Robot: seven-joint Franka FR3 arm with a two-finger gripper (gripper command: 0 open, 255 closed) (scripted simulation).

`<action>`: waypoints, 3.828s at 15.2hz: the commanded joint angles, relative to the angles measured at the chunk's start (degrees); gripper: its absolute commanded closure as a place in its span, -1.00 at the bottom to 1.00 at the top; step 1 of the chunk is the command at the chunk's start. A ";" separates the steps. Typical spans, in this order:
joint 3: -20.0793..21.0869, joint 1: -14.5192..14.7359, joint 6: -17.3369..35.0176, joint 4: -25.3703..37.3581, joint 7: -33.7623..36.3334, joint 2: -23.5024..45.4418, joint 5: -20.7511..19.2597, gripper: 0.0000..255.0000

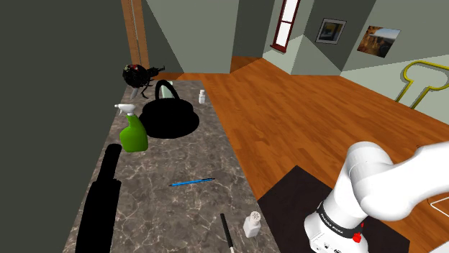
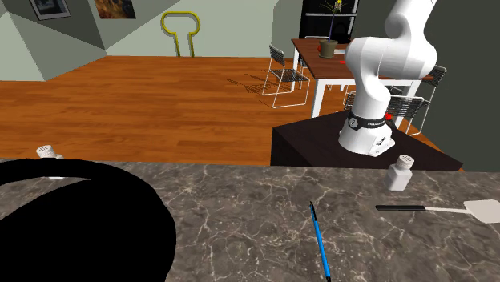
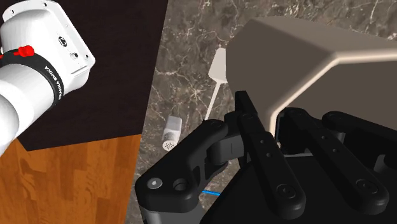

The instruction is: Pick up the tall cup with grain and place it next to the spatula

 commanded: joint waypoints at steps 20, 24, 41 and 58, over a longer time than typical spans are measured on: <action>7.11 1.94 13.22 -15.09 -1.64 -3.33 6.26 1.00; 9.00 2.02 15.84 -17.45 -1.91 -3.43 7.67 1.00; 15.54 1.36 23.67 -23.17 -2.73 -2.70 12.11 1.00; 10.35 2.02 17.09 -18.22 -1.62 -3.36 8.54 -1.00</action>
